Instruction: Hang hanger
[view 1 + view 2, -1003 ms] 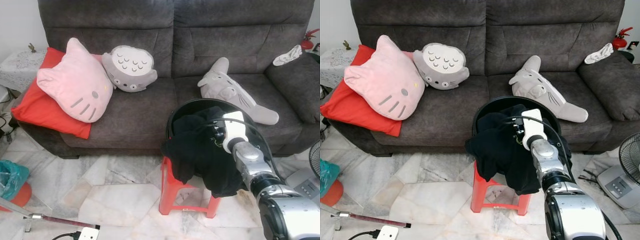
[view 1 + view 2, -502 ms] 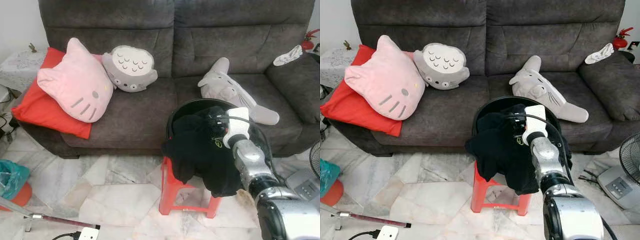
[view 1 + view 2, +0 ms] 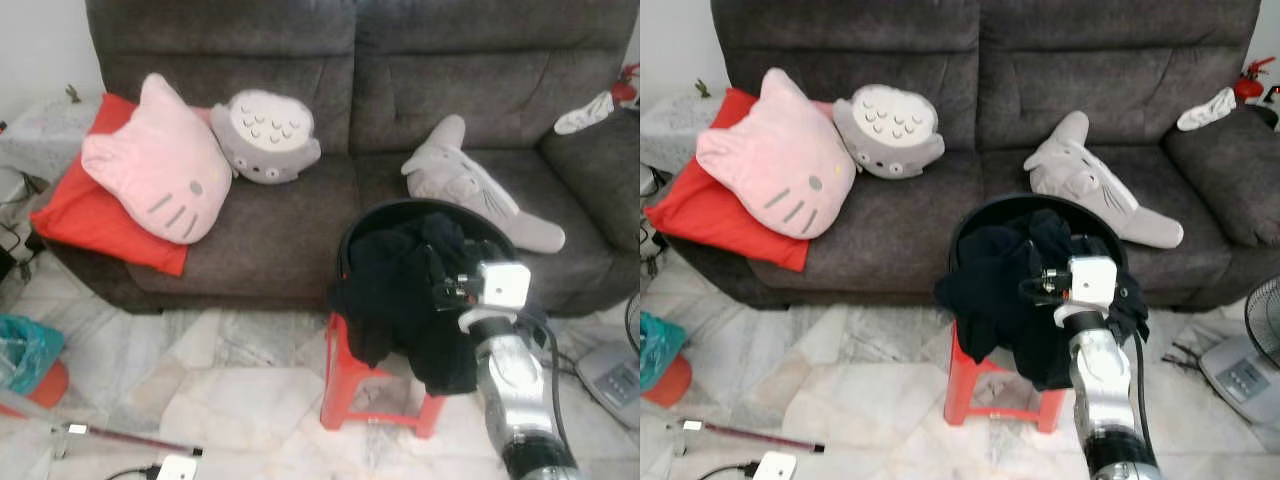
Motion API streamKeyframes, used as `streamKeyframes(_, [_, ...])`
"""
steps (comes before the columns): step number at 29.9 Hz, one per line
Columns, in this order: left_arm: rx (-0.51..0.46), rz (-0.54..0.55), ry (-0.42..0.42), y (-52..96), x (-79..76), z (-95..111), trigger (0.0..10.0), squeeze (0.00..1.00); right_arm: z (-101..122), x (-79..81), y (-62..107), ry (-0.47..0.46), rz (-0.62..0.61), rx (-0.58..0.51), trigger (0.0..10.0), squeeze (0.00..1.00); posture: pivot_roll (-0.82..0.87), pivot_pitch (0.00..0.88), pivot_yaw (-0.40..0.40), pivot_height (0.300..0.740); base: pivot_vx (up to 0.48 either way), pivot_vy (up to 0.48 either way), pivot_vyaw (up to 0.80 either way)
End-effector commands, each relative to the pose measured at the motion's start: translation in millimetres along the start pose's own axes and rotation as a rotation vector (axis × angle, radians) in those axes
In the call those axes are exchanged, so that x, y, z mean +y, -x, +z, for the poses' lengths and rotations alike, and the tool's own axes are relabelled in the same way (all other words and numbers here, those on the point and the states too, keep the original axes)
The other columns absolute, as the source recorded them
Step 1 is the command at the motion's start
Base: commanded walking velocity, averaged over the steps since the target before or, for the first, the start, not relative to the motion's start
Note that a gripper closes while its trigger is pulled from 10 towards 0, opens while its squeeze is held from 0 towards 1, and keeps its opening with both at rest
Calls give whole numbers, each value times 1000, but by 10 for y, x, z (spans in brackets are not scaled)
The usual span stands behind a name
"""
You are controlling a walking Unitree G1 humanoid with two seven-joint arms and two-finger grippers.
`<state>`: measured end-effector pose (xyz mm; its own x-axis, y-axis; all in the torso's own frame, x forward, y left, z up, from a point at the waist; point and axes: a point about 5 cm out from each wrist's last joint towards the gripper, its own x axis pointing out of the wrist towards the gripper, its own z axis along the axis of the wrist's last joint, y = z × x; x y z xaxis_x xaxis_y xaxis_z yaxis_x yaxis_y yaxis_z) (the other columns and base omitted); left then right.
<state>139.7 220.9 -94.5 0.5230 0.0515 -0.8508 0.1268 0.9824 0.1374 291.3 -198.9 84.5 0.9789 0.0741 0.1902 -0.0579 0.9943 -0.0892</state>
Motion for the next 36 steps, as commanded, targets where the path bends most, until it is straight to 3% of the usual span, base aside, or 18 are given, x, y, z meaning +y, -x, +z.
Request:
streamKeyframes(1, [15, 6, -4, 13, 21, -51, 10000, 0, 137, 39, 18, 22, 9, -64, 10000, 0, -84, 46, 36, 740, 0, 0, 0])
streamKeyframes(8, [9, 9, -4, 13, 24, -42, 10000, 0, 220, 218, 381, -3, 39, -28, 10000, 0, -90, 45, 35, 740, 0, 0, 0])
streamKeyframes(10, [9, 9, -6, 12, 24, -41, 10000, 0, 203, 200, 410, -3, 20, -8, 10000, 0, -90, 45, 35, 740, 0, 0, 0])
streamKeyframes(16, [-1, 5, -25, 10, 19, -24, 10000, 0, 197, 161, 373, 1, 3, 13, 10000, 0, -89, 40, 30, 740, 0, 0, 0])
streamKeyframes(28, [-6, 12, -27, 12, 21, -25, 10000, 0, 189, 263, 408, -15, 60, 69, 10000, 0, -90, 44, 30, 740, 0, 0, 0])
streamKeyframes(36, [-12, 14, -26, 12, 20, -19, 10000, 0, 190, 280, 415, -22, 73, 91, 10000, 0, -90, 43, 29, 740, 0, -274, 0])
